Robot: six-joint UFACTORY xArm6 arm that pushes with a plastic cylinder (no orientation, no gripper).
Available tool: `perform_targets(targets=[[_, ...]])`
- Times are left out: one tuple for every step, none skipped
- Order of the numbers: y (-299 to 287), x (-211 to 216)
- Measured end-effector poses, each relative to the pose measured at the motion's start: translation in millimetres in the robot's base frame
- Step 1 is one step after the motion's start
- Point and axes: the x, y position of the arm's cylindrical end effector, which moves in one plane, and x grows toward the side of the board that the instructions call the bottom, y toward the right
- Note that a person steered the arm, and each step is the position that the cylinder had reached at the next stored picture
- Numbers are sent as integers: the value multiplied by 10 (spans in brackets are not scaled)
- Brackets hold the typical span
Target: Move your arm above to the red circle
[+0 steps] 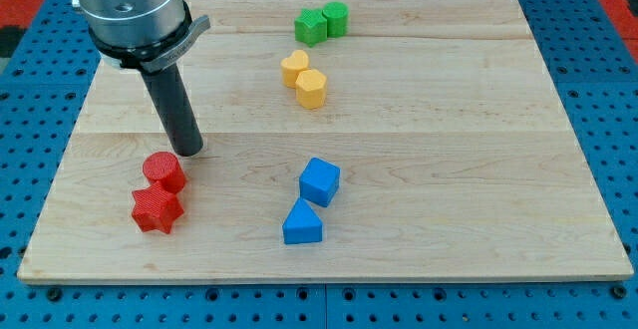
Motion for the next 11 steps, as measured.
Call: perform_targets(targets=[[0, -20], [0, -30], [0, -41], [2, -45], [5, -45], [5, -45], [5, -52], [5, -76], [5, -110], [5, -168], [49, -268]])
